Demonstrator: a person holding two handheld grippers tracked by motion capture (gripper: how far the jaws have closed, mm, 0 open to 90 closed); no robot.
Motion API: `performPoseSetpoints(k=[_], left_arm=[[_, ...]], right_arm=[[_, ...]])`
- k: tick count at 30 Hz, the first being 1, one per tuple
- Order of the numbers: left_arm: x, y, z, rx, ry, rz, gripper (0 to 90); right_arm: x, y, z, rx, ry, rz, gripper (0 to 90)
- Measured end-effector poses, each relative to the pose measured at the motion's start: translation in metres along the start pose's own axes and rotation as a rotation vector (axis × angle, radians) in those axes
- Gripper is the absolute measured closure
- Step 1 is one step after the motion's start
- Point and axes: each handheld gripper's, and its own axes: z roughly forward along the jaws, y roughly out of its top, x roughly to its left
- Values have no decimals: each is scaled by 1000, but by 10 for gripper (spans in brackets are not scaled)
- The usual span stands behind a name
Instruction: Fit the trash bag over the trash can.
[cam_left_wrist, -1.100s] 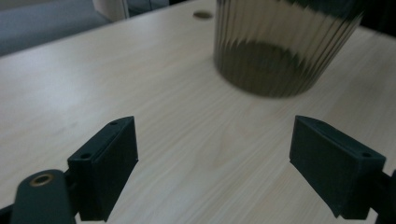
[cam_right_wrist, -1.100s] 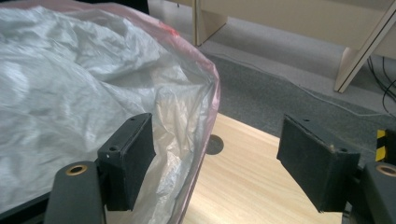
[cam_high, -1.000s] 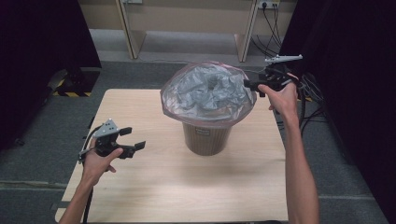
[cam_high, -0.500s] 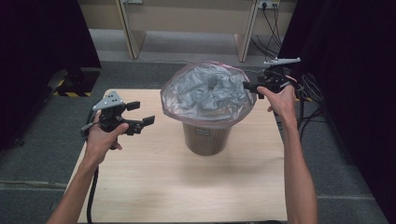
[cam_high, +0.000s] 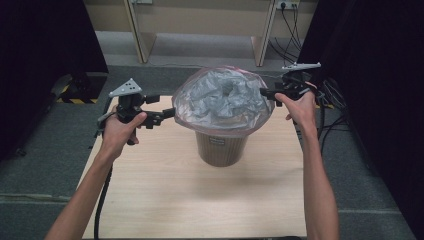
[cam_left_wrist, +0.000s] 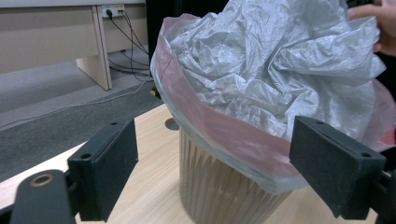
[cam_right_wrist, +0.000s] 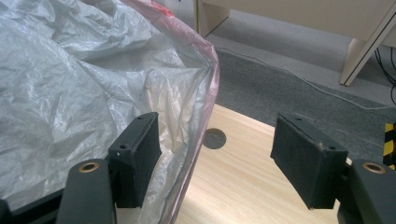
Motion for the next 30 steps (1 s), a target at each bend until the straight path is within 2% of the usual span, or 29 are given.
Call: performPoseSetpoints(k=[3, 7, 12, 13, 17, 20, 25, 29, 30], left_arm=[[-2, 6, 5, 3, -3, 0, 146], [-2, 13, 12, 19, 15, -1, 146], [0, 11, 21, 46, -9, -34, 152], [0, 5, 24, 66, -23, -39, 152], [2, -5, 25, 89, -34, -39, 275], [4, -11, 26, 104, -66, -45, 361], [1, -21, 30, 130, -94, -34, 566], [1, -27, 34, 125, -95, -34, 741], [1, -28, 36, 127, -91, -30, 741]], right_arm=[[0, 0, 1, 3, 1, -3, 324], [1, -1, 3, 7, 3, -3, 324], [1, -2, 4, 1, 5, 2, 329], [1, -2, 4, 4, 6, -1, 343], [-1, -6, 6, 5, 29, -21, 468], [-2, -8, 6, -3, 37, -23, 565], [1, -11, 9, 36, 55, -65, 736], [2, -11, 11, 55, 57, -87, 797], [3, -12, 12, 58, 57, -92, 813]])
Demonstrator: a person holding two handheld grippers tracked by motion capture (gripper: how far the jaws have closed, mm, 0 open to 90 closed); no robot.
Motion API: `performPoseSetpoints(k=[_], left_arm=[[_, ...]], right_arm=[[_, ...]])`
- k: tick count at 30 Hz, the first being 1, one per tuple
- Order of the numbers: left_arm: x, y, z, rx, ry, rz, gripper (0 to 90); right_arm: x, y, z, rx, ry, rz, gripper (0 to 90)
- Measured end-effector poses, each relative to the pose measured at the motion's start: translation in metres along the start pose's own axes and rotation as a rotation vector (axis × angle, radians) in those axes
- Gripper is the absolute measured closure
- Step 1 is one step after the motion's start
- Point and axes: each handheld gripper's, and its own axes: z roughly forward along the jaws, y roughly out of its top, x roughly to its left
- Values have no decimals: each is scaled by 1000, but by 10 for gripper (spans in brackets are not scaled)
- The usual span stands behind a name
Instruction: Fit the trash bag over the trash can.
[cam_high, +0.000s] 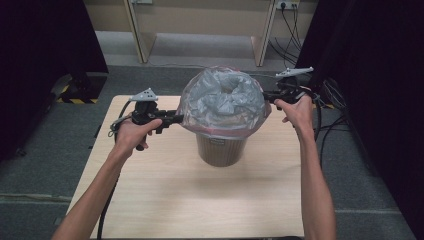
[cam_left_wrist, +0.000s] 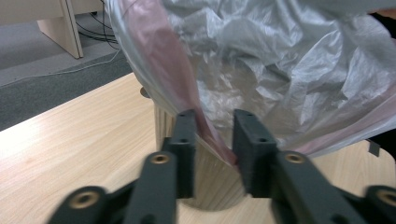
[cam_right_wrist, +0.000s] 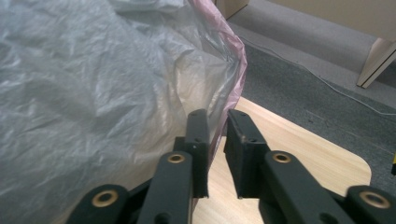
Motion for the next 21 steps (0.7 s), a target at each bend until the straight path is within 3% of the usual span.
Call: performPoseSetpoints(k=[5, 9, 12, 14, 18, 21], left_arm=[[3, -6, 8, 15, 14, -2, 864], [6, -13, 18, 59, 32, 12, 878], [9, -26, 29, 129, 35, 31, 884], [14, -35, 36, 164, 32, 16, 886], [26, -46, 47, 181, 48, -20, 886], [33, -56, 55, 208, 64, -18, 887]], right_arm=[[1, 0, 4, 20, 8, -22, 868], [2, -2, 10, 56, 7, -33, 883], [-2, -10, 22, 87, 31, -12, 895], [-5, -16, 29, 107, 52, 2, 899], [-10, -26, 42, 122, 63, 28, 900], [-14, -34, 53, 152, 60, 45, 900]])
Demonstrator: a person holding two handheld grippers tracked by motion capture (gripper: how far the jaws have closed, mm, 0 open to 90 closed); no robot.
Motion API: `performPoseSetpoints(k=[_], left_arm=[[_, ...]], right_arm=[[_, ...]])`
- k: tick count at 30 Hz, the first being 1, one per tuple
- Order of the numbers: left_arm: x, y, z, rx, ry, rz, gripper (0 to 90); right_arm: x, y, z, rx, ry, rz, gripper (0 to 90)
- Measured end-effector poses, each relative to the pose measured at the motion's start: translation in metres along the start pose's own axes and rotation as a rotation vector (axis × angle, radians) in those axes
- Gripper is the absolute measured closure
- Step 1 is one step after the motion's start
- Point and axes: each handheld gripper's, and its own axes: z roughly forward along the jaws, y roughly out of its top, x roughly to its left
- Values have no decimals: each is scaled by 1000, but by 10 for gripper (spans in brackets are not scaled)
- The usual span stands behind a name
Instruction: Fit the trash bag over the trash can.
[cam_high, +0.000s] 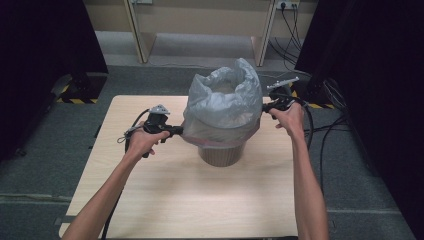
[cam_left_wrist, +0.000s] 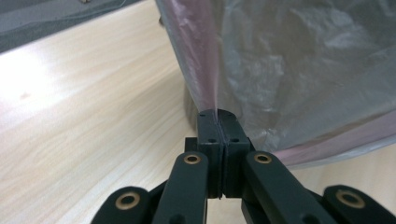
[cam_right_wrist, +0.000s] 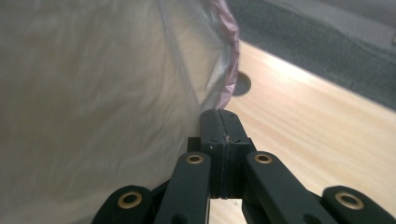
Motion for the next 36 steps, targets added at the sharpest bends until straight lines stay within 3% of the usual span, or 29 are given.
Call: performPoseSetpoints(k=[4, 12, 19, 21, 25, 29, 31, 33, 36], left_arm=[[5, -11, 12, 29, 28, -2, 886], [14, -29, 37, 47, 16, -58, 878], [16, -39, 57, 57, 31, -85, 875], [18, -41, 60, 62, 37, -87, 874], [20, -47, 65, 63, 39, -103, 868], [19, -50, 68, 58, 39, -98, 854], [18, -50, 66, 56, 47, -90, 828], [16, -50, 62, 55, 57, -53, 733], [15, -52, 50, 20, 61, -65, 591]], right_arm=[[-5, -13, 16, 27, 16, 20, 900], [-10, -42, 48, 83, 26, 57, 897], [-4, -69, 83, 162, 2, 29, 891], [-3, -74, 90, 164, 10, 32, 882], [3, -85, 103, 186, 14, -21, 867], [2, -87, 103, 168, 10, -10, 863], [2, -88, 103, 161, 9, -6, 832], [0, -89, 101, 153, 0, 9, 759], [-2, -91, 96, 127, 1, 38, 606]])
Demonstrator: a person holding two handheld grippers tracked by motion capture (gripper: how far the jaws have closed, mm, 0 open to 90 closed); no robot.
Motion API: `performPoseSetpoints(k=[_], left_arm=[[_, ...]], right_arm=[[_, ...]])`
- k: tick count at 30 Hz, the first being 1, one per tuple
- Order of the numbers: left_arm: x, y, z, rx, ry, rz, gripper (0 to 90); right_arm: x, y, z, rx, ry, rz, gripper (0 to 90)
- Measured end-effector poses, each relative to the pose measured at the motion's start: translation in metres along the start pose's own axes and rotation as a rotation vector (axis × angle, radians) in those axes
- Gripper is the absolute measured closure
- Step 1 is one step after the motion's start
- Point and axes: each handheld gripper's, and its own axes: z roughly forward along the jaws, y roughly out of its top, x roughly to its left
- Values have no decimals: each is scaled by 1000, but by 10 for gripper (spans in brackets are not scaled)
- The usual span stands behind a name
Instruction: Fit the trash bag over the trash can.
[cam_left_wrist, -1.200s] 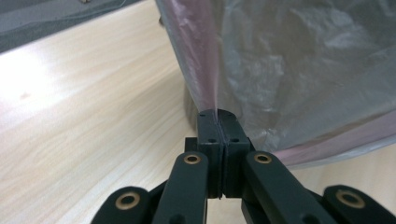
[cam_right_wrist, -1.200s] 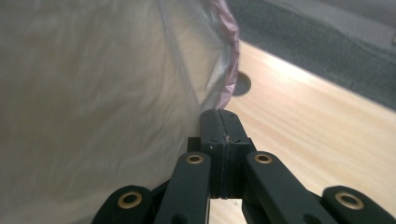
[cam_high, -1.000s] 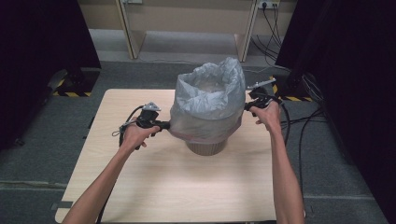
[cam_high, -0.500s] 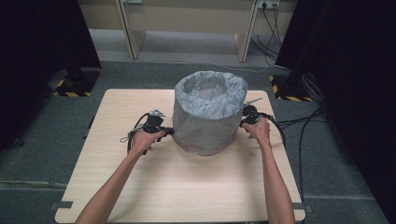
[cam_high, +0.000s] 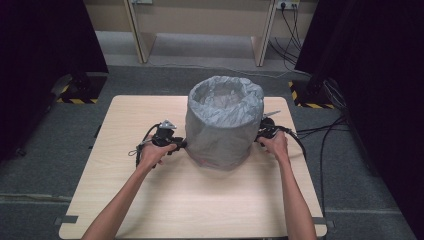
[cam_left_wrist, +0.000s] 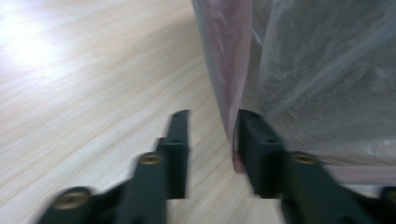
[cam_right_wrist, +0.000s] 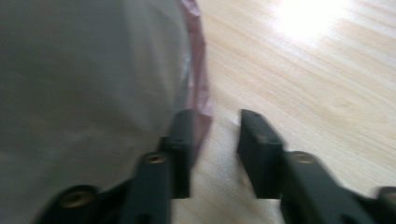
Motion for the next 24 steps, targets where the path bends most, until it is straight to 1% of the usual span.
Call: performPoseSetpoints(k=[2, 3, 5, 6, 8, 10, 11, 14, 17, 19, 21, 23, 24], left_arm=[[-2, -1, -10, -28, -15, -14, 518], [-3, -1, -17, -51, -28, -23, 466], [-6, -2, -27, -81, -33, -31, 394], [-7, -2, -34, -92, -33, -29, 370], [-8, -4, -42, -107, -35, -19, 329], [-8, -9, -50, -118, -36, -20, 307], [-8, -12, -53, -118, -34, -18, 304], [-9, -23, -59, -93, -13, 14, 285], [-10, -39, -65, -70, 5, 37, 275], [-11, -51, -68, -49, 22, 51, 267], [-11, -61, -70, -19, 44, 67, 256], [-11, -72, -72, 6, 67, 85, 248], [-11, -78, -72, 17, 70, 84, 240]], right_arm=[[0, -1, -5, 11, -8, 4, 512], [0, -1, -9, 4, -20, 5, 483], [-2, -2, -17, -24, -16, 29, 432], [-4, -2, -21, -34, -13, 43, 396], [-7, -1, -31, -69, -16, 66, 339], [-9, -1, -43, -99, 8, 83, 285], [-10, 0, -46, -101, 11, 84, 275], [-10, 2, -60, -104, -23, 77, 260], [-10, 3, -71, -114, -29, 93, 238], [-10, 6, -81, -129, -48, 98, 236], [-8, 8, -88, -143, -55, 112, 229], [-7, 12, -96, -144, -65, 110, 223], [-5, 14, -100, -149, -72, 106, 219]])
